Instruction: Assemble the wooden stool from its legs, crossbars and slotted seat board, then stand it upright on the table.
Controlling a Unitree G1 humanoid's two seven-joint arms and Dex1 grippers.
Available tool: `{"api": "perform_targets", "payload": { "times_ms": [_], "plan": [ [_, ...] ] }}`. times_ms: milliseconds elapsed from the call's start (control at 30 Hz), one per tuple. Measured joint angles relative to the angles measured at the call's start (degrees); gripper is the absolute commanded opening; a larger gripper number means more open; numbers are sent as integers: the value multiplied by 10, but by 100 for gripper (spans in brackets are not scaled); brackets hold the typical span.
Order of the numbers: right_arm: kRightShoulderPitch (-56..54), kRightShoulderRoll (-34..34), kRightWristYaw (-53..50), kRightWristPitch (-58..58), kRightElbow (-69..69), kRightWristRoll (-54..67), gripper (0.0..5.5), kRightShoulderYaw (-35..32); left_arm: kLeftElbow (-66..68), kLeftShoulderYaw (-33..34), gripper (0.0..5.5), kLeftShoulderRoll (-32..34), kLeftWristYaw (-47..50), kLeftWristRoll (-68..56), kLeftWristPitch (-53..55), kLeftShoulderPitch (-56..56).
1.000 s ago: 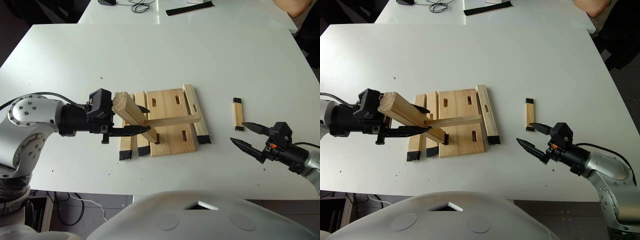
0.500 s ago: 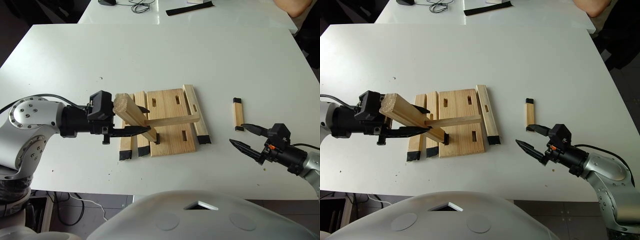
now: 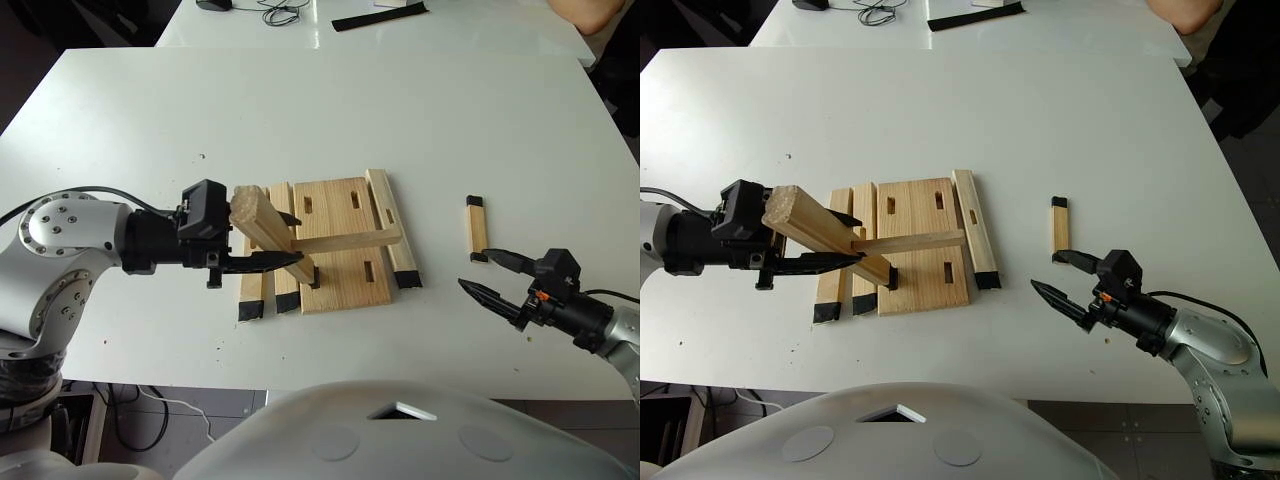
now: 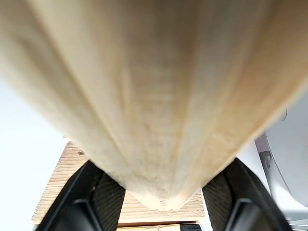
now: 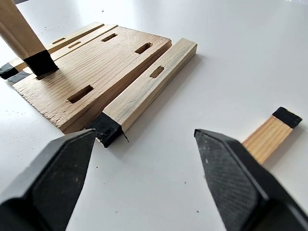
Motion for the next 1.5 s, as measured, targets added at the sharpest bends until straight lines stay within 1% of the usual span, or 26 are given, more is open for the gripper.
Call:
{"api": "perform_targets", "payload": {
  "times_ms": [367, 467, 567, 733, 1133, 1267, 1500],
  "plan": [
    [2, 6, -4, 0, -3, -1, 377, 2, -3, -7, 207, 0, -5, 10, -9, 9],
    [2, 6, -4, 0, -3, -1, 377, 2, -1, -12, 207, 0, -11, 24, -33, 16],
    [-1, 5, -4, 0, -3, -1, 377, 6, 5, -33, 207, -8, -13, 55, -68, 31],
    [-16, -3, 2, 0, -1, -1, 377, 12, 11, -50, 207, -17, -11, 87, -125, 55],
    [-40, -18, 15, 2, 13, 0, 377, 14, 8, -96, 207, -33, 41, 142, -204, 83],
    [-45, -25, 18, 4, 20, -1, 377, 16, 13, -104, 207, -31, 51, 142, -200, 77],
    [-56, -26, 16, 7, 21, -3, 377, 33, 36, -135, 207, -23, 48, 119, -122, -4]
  ]
}}
